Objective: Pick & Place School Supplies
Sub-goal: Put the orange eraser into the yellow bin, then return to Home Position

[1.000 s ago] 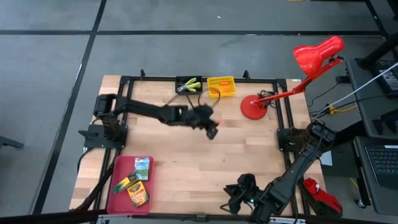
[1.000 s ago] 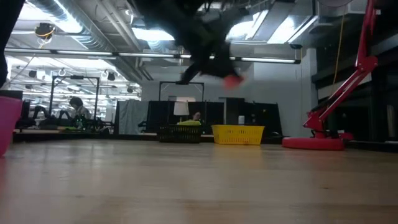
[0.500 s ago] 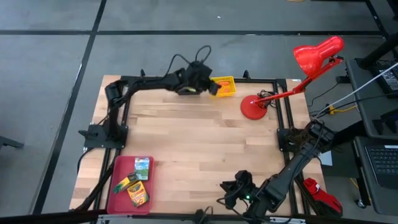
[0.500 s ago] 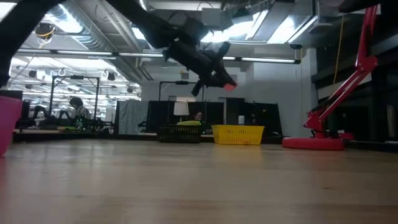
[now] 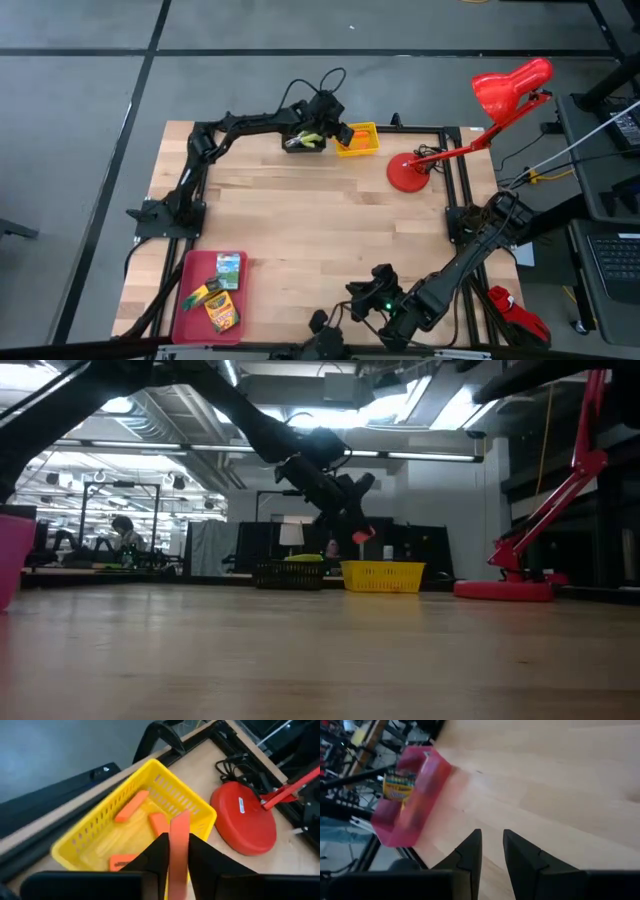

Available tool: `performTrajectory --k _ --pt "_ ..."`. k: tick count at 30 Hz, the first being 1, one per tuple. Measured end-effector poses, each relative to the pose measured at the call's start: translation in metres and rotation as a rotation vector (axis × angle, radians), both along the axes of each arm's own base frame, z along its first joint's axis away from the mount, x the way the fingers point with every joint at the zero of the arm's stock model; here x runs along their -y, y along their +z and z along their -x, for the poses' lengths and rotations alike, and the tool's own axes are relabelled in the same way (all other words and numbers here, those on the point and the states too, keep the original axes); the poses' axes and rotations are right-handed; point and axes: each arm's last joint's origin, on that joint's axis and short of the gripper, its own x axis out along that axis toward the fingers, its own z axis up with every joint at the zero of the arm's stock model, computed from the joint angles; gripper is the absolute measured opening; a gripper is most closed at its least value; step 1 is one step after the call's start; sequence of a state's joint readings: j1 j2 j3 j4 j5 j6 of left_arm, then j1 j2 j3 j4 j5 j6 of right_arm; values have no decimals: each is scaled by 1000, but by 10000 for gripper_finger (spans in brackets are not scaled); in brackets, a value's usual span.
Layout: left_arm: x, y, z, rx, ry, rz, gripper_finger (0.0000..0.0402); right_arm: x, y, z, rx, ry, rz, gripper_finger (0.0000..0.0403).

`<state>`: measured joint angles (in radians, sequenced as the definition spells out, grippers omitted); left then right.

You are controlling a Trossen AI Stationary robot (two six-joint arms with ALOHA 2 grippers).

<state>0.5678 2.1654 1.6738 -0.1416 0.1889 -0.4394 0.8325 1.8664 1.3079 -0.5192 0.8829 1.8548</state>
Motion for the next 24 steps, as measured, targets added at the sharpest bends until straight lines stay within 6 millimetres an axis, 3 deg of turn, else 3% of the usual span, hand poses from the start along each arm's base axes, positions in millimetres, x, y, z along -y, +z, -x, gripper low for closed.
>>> performTrajectory --k 9,13,16,19,24 --pt "-4 2 2 20 -80 -17 129 11 2 -14 21 -23 24 84" --pt "-4 12 9 -5 -114 -46 157 10 6 -20 53 4 24 84" --pt "-2 29 23 -41 -229 -73 165 9 10 -28 83 53 62 84" --pt "8 36 46 -85 -460 48 162 14 19 -38 101 114 126 84" --pt "49 37 93 -265 -716 262 139 47 68 -40 83 244 348 84"
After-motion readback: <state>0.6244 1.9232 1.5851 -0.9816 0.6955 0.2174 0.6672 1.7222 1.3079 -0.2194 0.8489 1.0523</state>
